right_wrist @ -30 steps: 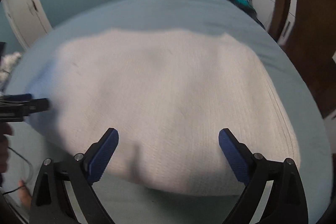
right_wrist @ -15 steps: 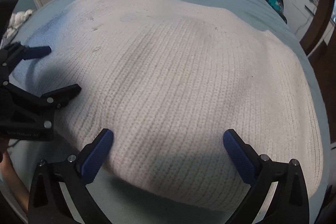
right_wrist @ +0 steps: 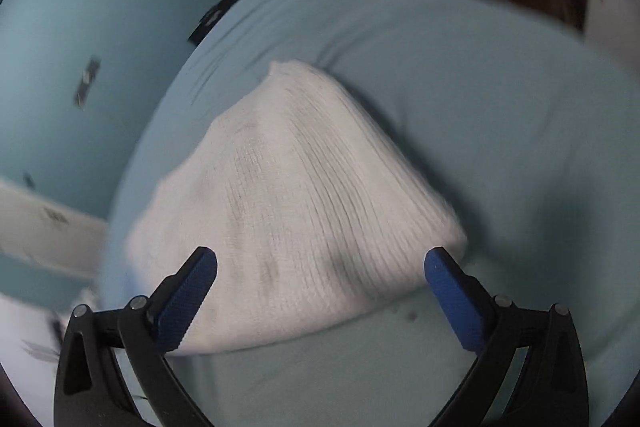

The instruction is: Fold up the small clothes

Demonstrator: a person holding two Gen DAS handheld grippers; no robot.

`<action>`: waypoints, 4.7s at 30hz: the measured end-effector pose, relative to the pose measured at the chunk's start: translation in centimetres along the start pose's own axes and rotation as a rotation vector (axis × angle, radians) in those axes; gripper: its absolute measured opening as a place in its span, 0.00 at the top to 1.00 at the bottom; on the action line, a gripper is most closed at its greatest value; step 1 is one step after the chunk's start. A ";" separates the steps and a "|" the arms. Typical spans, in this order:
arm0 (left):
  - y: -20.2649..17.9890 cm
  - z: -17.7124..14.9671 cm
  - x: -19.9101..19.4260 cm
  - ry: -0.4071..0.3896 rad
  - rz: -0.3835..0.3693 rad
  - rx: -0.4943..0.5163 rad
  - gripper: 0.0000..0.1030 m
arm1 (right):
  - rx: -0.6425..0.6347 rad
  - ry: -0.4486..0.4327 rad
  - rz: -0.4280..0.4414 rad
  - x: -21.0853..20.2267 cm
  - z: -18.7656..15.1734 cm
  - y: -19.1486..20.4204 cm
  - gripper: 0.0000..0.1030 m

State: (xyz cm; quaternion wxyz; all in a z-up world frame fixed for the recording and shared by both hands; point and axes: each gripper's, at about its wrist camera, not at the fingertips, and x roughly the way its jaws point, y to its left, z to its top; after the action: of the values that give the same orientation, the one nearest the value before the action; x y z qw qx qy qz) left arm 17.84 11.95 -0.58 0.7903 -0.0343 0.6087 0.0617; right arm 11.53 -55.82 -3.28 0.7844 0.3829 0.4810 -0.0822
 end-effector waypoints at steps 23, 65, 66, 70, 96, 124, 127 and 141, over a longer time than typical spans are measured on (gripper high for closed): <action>-3.6 -4.0 3.5 0.065 0.029 0.060 0.00 | 0.275 0.167 0.108 1.1 -3.2 -4.7 0.66; 2.1 -3.0 8.3 0.191 -0.524 -0.682 0.68 | 0.188 0.059 0.100 1.7 -2.7 -1.4 0.74; 2.4 -3.1 7.7 0.179 -0.542 -0.701 0.72 | 0.192 0.051 0.114 1.4 -2.8 -1.3 0.74; 3.0 -3.5 5.1 0.115 -0.620 -0.719 0.76 | 0.146 -0.023 0.191 -0.9 -3.1 -0.1 0.77; 5.9 -11.3 -2.2 0.330 -0.664 -0.745 0.77 | 0.115 0.386 0.113 -7.2 -4.5 0.1 0.77; 0.9 6.9 -2.0 -0.135 -0.154 -0.245 0.00 | -0.149 0.108 0.048 3.7 9.9 0.2 0.25; -1.2 5.5 -2.0 -0.128 -0.118 -0.161 0.00 | -0.225 0.132 -0.010 5.9 8.5 1.1 0.25; -8.8 6.3 6.2 -0.137 -0.021 0.056 0.00 | -0.335 -0.102 -0.153 6.4 3.6 4.7 0.81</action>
State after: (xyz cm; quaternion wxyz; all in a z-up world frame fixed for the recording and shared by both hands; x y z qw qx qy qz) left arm 26.61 4.44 -5.17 0.8314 -0.0143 0.5542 0.0384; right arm 19.68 -53.50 -5.21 0.8520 0.2045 0.4753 -0.0799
